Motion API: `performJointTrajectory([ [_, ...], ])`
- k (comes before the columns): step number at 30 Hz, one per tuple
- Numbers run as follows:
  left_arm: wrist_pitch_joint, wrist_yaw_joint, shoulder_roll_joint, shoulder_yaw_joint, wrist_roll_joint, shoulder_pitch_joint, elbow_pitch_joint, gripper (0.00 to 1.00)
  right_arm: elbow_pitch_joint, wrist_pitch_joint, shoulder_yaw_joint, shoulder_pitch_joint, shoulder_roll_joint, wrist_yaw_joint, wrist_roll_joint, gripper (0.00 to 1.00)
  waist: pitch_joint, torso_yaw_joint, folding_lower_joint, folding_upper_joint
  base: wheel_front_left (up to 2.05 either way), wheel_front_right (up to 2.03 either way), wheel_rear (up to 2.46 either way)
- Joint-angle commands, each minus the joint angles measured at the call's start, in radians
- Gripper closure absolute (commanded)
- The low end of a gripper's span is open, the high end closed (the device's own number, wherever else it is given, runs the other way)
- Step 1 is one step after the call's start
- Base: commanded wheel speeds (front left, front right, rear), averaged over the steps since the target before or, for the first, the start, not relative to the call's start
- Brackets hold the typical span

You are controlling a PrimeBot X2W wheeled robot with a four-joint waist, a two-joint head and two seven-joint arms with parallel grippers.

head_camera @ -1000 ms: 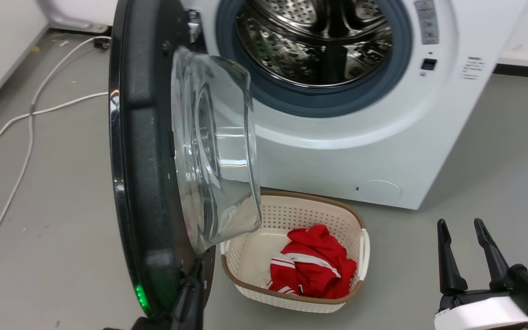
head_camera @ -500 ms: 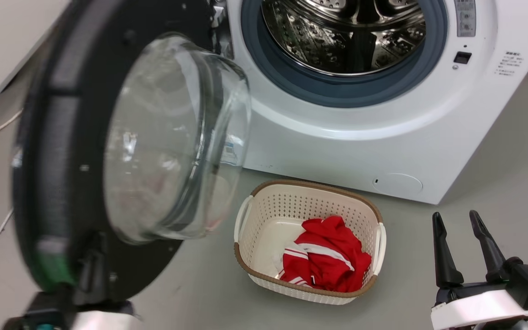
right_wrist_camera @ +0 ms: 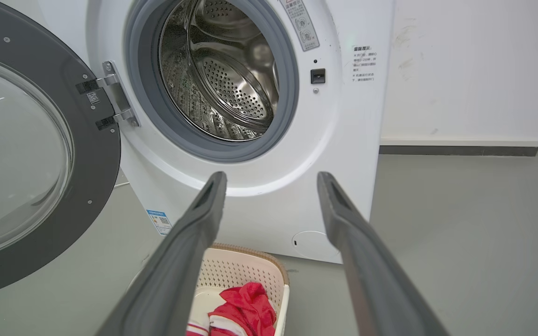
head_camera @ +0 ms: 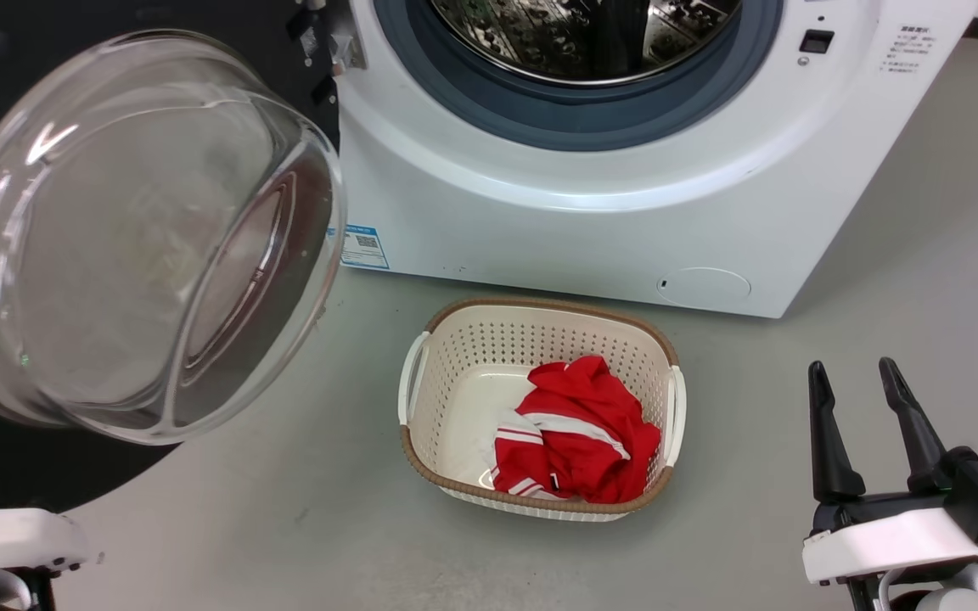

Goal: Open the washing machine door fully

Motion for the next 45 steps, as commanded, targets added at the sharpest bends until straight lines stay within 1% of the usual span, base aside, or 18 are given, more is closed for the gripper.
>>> performJointTrajectory([
  [1, -0.002, -0.014, 0.019, 0.028, 0.006, -0.032, 0.039, 1.00, -0.002, 0.000, -0.002, -0.016, 0.001, 0.000, -0.006, 0.00, 0.011, -0.009, -0.0001, -0.0001, 0.00, 0.00, 0.00],
  [2, -0.002, -0.023, 0.031, 0.045, 0.008, -0.045, 0.060, 1.00, -0.003, 0.000, -0.002, -0.019, 0.001, 0.000, -0.006, 0.00, 0.015, -0.012, -0.0001, -0.0001, 0.00, 0.00, 0.00],
  [7, -0.002, -0.048, 0.048, 0.104, 0.025, -0.090, 0.124, 1.00, -0.002, 0.000, -0.007, -0.024, 0.001, 0.000, -0.011, 0.00, 0.024, -0.018, -0.0001, -0.0001, 0.00, 0.00, 0.00],
  [10, -0.002, -0.061, 0.057, 0.128, 0.031, -0.105, 0.140, 1.00, -0.001, 0.001, -0.008, -0.027, 0.001, 0.000, -0.012, 0.00, 0.026, -0.020, -0.0001, -0.0001, 0.00, 0.00, 0.00],
  [15, -0.002, -0.083, 0.047, 0.173, 0.055, -0.110, 0.156, 1.00, 0.006, 0.001, -0.009, -0.030, 0.001, 0.000, -0.012, 0.00, 0.019, -0.023, -0.0001, -0.0001, 0.00, 0.00, 0.00],
  [16, -0.002, -0.089, 0.030, 0.183, 0.071, -0.088, 0.142, 1.00, 0.010, -0.001, -0.010, -0.025, 0.001, 0.000, -0.008, 0.00, 0.006, -0.025, -0.0001, -0.0001, 0.00, 0.00, 0.00],
  [18, -0.002, -0.093, 0.019, 0.189, 0.078, -0.077, 0.133, 1.00, 0.013, -0.002, -0.010, -0.021, 0.001, 0.000, -0.005, 0.00, -0.001, -0.026, -0.0001, -0.0001, 0.00, 0.00, 0.00],
  [22, -0.002, -0.102, -0.042, 0.203, 0.112, -0.012, 0.073, 1.00, 0.026, -0.004, -0.003, -0.004, 0.001, 0.000, 0.008, 0.00, -0.036, -0.034, -0.0001, -0.0001, 0.00, 0.00, 0.00],
  [24, -0.002, -0.108, -0.081, 0.208, 0.125, 0.032, 0.035, 1.00, 0.031, -0.006, -0.001, 0.004, 0.001, 0.000, 0.014, 0.00, -0.053, -0.038, -0.0001, -0.0001, 0.00, 0.00, 0.00],
  [28, -0.002, -0.125, -0.183, 0.204, 0.150, 0.128, -0.052, 1.00, 0.039, -0.009, 0.004, 0.018, 0.001, 0.000, 0.022, 0.00, -0.088, -0.046, -0.0001, -0.0001, 0.00, 0.00, 0.00],
  [30, -0.002, -0.136, -0.224, 0.175, 0.167, 0.170, -0.094, 0.44, 0.045, -0.009, -0.001, 0.028, 0.001, 0.000, 0.024, 0.00, -0.102, -0.048, -0.0001, -0.0001, 0.00, 0.00, 0.00],
  [31, -0.002, -0.137, -0.237, 0.155, 0.170, 0.190, -0.110, 0.00, 0.046, -0.009, -0.002, 0.034, 0.001, 0.000, 0.025, 0.00, -0.108, -0.047, -0.0001, -0.0001, 0.00, 0.00, 0.00],
  [34, -0.002, -0.123, -0.256, 0.090, 0.162, 0.237, -0.155, 0.00, 0.049, -0.009, -0.006, 0.045, 0.000, 0.000, 0.022, 0.00, -0.128, -0.043, -0.0001, -0.0001, 0.00, 0.00, 0.00],
  [37, -0.002, -0.102, -0.259, 0.004, 0.135, 0.260, -0.186, 0.00, 0.050, -0.007, -0.003, 0.058, 0.001, 0.000, 0.017, 0.00, -0.146, -0.043, -0.0001, -0.0001, 0.00, 0.00, 0.00],
  [39, -0.002, -0.089, -0.259, -0.050, 0.135, 0.269, -0.210, 0.00, 0.049, -0.002, 0.005, 0.062, 0.001, 0.000, 0.015, 0.00, -0.158, -0.048, -0.0001, -0.0001, 0.00, 0.00, 0.00],
  [42, -0.002, -0.084, -0.259, -0.115, 0.167, 0.267, -0.244, 0.00, 0.041, 0.005, 0.011, 0.064, 0.001, 0.000, 0.007, 0.00, -0.170, -0.059, -0.0001, -0.0001, 0.00, 0.00, 0.00],
  [45, -0.002, -0.094, -0.259, -0.168, 0.197, 0.237, -0.261, 0.00, 0.029, 0.013, 0.014, 0.065, 0.000, 0.000, -0.003, 0.00, -0.173, -0.076, -0.0001, -0.0001, 0.00, 0.00, 0.00],
])
